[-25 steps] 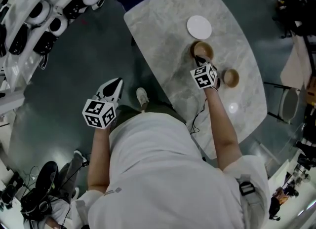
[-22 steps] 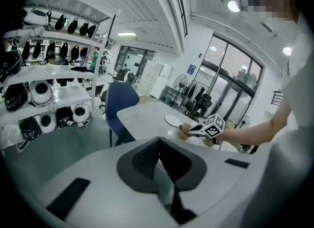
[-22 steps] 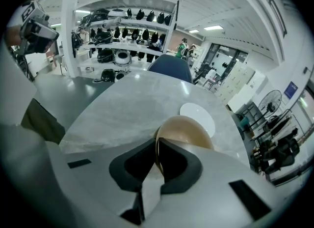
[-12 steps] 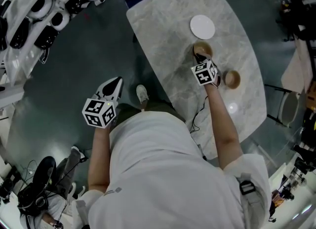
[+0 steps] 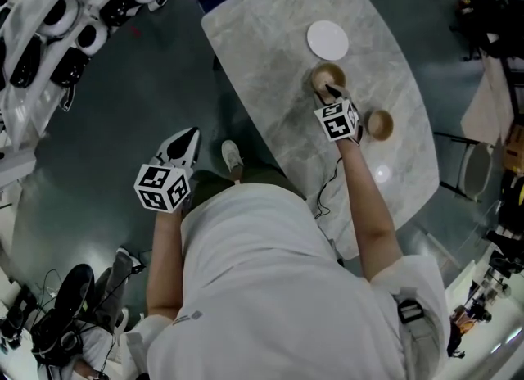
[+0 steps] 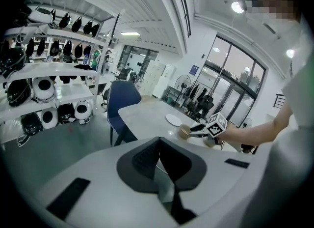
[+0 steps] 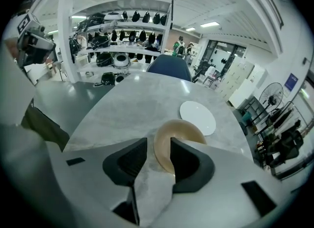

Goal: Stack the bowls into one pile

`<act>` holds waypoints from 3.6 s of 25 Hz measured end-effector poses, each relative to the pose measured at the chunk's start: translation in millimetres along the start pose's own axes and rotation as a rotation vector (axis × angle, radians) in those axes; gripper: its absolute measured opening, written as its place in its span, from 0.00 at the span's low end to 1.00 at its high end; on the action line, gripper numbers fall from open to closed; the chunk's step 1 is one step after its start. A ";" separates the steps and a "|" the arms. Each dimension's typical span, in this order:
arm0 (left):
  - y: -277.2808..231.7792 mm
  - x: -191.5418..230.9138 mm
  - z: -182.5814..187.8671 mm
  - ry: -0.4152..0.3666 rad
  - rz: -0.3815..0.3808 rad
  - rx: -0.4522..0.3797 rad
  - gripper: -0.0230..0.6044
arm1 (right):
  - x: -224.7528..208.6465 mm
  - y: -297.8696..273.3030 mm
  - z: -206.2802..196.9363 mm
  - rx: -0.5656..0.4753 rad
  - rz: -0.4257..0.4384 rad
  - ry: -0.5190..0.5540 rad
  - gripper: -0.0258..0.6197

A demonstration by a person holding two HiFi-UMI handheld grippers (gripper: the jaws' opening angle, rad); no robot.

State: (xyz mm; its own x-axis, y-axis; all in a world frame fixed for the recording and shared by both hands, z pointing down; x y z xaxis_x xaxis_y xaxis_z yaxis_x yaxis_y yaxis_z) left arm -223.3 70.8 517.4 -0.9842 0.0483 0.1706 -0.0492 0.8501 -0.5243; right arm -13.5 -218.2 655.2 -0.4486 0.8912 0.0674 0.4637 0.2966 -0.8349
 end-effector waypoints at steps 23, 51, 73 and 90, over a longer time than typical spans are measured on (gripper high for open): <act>-64.5 -44.4 30.5 -0.182 -0.325 0.023 0.04 | -29.9 98.2 -113.7 0.008 -0.252 -0.258 0.26; -71.3 -146.4 20.1 -0.164 -0.183 0.118 0.04 | -137.8 85.5 -210.7 0.064 -0.276 -0.151 0.26; -53.0 -112.2 9.7 -0.156 -0.184 0.113 0.04 | -131.9 65.5 -195.2 0.115 -0.342 -0.082 0.09; -44.8 -63.6 21.2 -0.133 -0.207 0.052 0.04 | -93.7 73.6 -109.8 0.053 -0.348 -0.005 0.09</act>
State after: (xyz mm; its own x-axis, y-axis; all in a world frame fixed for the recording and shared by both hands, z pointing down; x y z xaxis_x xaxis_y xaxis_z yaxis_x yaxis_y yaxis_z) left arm -162.0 18.5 512.4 -0.9658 -0.1963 0.1692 -0.2572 0.8063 -0.5326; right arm 146.5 -242.2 647.4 -0.5763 0.7380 0.3510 0.2415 0.5641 -0.7896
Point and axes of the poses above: the fingertips, and each gripper's own axes: y backward along the fingers, x to its left, z out of its top, the point moved 1 cm from there along y, backward along the fingers, and after that the axes turned 14 degrees about -y, right-handed, at the moved point
